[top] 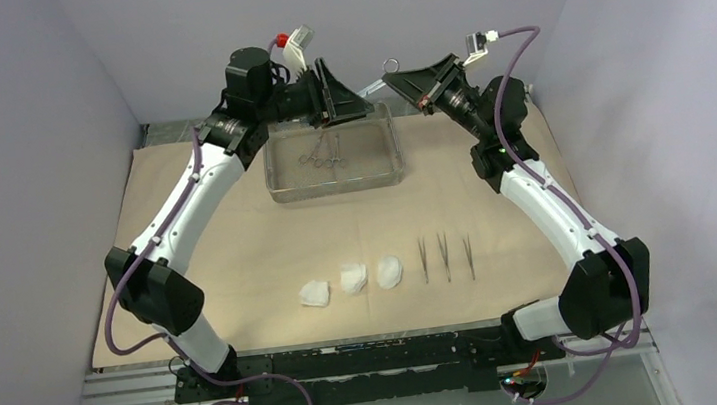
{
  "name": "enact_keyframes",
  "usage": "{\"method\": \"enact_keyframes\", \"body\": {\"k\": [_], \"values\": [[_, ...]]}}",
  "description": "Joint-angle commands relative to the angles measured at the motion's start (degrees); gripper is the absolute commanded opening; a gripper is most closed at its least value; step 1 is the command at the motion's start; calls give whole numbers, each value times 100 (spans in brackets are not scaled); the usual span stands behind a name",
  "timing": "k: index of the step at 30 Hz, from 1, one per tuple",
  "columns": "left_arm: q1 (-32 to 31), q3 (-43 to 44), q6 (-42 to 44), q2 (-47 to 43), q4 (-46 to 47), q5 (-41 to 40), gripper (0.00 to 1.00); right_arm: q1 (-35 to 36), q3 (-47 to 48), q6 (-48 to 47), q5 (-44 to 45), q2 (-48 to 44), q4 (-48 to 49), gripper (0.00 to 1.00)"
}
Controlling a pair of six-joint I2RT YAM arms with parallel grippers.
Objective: Open and lay out the surgical kit
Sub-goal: Pick up the medical item from the container.
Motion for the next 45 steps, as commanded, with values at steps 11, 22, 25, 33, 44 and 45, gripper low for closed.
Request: {"method": "enact_keyframes", "body": {"k": [11,22,25,33,44,45], "values": [[15,-88,-149,-630,528,633,34,-28,-282,352,-334,-405,703,0],[150,42,206,-617,243,905,0,-21,-201,185,-465,-555,197,0],[238,75,587,-627,19,1091,0,-31,-67,-129,-486,-603,-274,4],[397,414,1919,-535,-1114,1908,0,-29,235,-1005,-818,-675,-1127,70],[418,651,2974,-459,-2434,2287,0,-44,1094,-2372,-2742,-469,-1440,79],[423,633,2996,-456,-2468,2297,0,-40,1162,-2517,-2873,-461,-1557,79]]}}
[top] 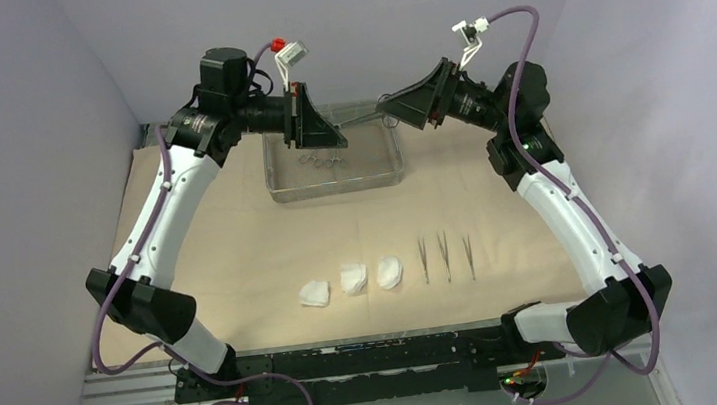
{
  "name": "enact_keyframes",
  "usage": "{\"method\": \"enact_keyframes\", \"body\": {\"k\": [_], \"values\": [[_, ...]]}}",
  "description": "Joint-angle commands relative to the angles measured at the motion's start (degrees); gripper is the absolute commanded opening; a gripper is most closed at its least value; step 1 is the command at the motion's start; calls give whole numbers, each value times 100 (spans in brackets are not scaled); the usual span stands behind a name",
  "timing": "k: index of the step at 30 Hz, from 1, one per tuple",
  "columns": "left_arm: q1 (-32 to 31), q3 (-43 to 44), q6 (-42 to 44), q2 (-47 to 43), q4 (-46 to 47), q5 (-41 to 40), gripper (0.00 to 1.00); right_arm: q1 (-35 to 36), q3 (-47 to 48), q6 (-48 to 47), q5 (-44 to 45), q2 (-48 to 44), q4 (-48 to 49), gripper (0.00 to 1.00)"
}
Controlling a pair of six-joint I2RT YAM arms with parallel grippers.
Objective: Open and lay out the surgical kit
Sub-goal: Pick up the medical item from the container.
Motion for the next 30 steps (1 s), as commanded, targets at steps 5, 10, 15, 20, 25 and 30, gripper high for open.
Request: {"method": "enact_keyframes", "body": {"k": [5,10,15,20,25,30], "values": [[-2,-30,567,-164,-386,455,0,-15,772,-1132,-1386,89,-412,73],[-8,-94,653,-223,-414,555,0,-21,1328,-1777,-1906,286,-1299,61],[-3,-143,622,-233,-362,662,0,-19,1656,-2129,-1955,430,-1947,47],[-2,-78,538,-251,-251,691,0,-15,1609,-1849,-2156,523,-1655,24],[-7,-60,279,-281,35,642,0,-15,1615,-1790,-2120,495,-1571,0],[-2,-62,-220,-314,405,383,59,-30,1460,-1907,-1347,260,-1523,0]]}}
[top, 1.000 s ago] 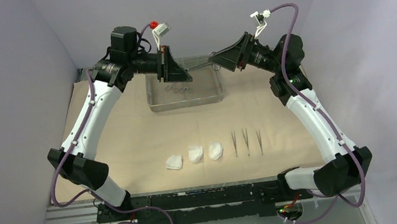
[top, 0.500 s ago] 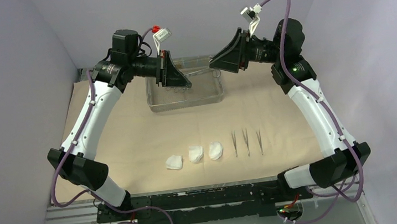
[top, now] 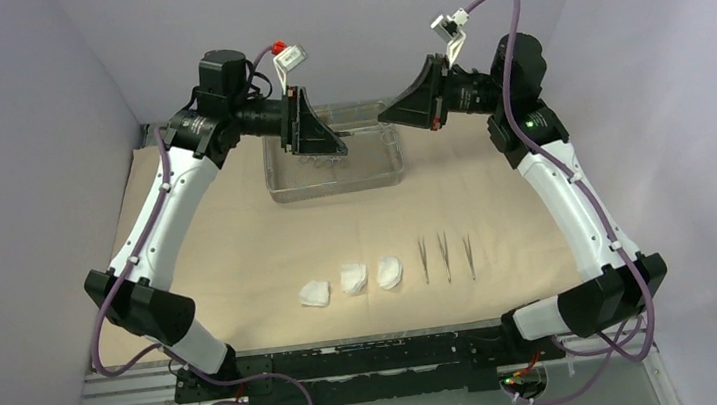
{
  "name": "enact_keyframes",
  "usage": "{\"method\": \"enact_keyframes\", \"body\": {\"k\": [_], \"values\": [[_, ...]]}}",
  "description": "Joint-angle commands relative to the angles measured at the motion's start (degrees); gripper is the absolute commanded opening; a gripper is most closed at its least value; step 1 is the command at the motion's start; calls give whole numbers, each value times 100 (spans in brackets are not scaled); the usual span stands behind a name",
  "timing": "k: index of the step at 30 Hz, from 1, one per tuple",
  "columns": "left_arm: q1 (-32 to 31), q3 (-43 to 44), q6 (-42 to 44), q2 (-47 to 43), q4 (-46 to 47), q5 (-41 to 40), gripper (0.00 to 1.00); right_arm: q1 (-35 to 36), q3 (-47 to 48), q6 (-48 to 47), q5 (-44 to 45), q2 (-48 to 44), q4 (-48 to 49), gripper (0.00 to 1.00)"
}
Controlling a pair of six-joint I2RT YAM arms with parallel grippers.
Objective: Open and lay out the surgical kit
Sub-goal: Pick up the medical item from the container.
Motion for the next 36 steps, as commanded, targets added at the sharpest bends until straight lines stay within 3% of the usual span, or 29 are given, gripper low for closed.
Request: {"method": "enact_keyframes", "body": {"k": [1,3,5,8,13,16,24,27,32,36], "values": [[-11,29,-550,-282,695,-316,70,15,8,-224,757,-368,211,0],[-11,-284,-874,-415,1286,-602,86,8,-165,-214,1199,-530,399,0],[-4,-635,-1311,-514,1676,-1016,95,11,-304,-160,1492,-650,590,0],[6,-953,-2071,-575,2161,-1736,98,24,-422,-268,2166,-809,566,0],[0,-1860,-3783,-835,3963,-2831,99,232,-773,-566,3520,-1129,675,0],[-7,-1988,-4253,-831,4755,-3332,98,624,-914,-929,4600,-1236,655,0],[-10,-1281,-4921,-394,4514,-3764,98,1720,-948,-1823,6263,-1040,915,0],[-10,-986,-4984,-238,4027,-3797,97,1883,-978,-1983,6520,-966,1090,0],[-13,-423,-5076,90,3008,-3921,87,2066,-1000,-2221,6875,-842,1252,0],[-20,-412,-5349,224,3065,-3906,84,2193,-1046,-2415,7116,-744,1426,0]]}}
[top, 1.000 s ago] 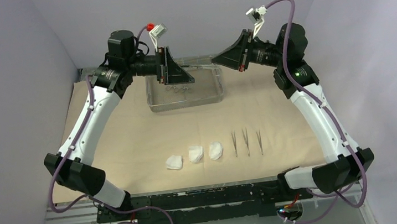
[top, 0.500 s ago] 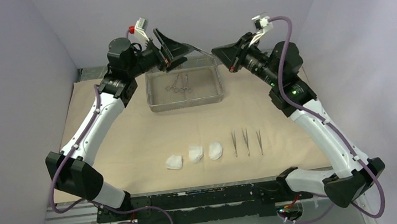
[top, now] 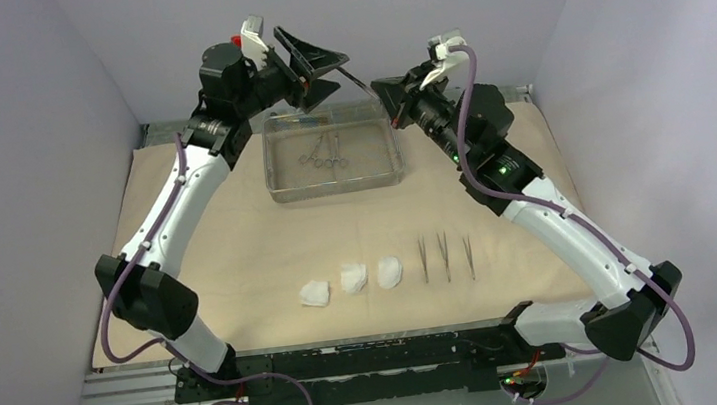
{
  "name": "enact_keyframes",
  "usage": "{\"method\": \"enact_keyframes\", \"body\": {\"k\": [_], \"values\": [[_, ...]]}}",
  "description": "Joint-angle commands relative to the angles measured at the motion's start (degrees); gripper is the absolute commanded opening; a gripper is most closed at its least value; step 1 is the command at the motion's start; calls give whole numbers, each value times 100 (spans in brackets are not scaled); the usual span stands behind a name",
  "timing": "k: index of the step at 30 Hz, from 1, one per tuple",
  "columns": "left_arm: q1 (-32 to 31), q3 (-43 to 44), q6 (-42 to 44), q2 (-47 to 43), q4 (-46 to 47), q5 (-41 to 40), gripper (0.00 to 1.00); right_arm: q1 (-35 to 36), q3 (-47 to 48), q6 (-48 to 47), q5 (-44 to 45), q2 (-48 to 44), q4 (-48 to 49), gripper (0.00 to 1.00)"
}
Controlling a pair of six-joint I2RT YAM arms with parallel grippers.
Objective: Open and lay out the surgical kit
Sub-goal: Pick up the medical item from the container, then place the medical item in the surgical kit.
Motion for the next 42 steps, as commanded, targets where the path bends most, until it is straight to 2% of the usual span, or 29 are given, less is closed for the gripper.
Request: {"method": "enact_keyframes", "body": {"k": [1,9,16,19,20,21,23,24,26,27,28,33,37,42], "values": [[-22,148,-455,91,-76,-48,83,153,33,-402,491,97,575,0],[-9,19,-1256,248,466,268,48,385,-115,-503,570,257,765,0],[51,-62,-1186,289,409,369,17,450,-116,-519,525,339,733,0],[102,-97,-922,293,214,438,0,451,-96,-445,391,350,641,0],[121,-97,-766,286,79,433,0,455,-65,-407,351,365,563,0],[138,-98,-577,272,-70,436,0,451,-26,-359,342,389,434,7],[181,-59,-43,241,-460,465,0,451,63,-262,388,418,198,42],[207,8,344,237,-959,433,0,451,80,-198,429,413,101,55],[288,178,1262,244,-2001,324,0,443,86,-73,544,357,-129,70],[332,198,1767,221,-2510,195,0,442,73,-32,592,315,-236,73],[375,154,2392,177,-3020,44,0,432,46,28,615,252,-328,75],[490,-479,4082,-164,-5113,-1244,0,424,-256,292,625,-100,-854,76],[492,-1439,4495,-485,-6059,-2263,0,400,-511,518,753,-230,-1270,76],[488,-2556,4531,-717,-6218,-2851,0,336,-700,764,745,-282,-1590,76]]}}
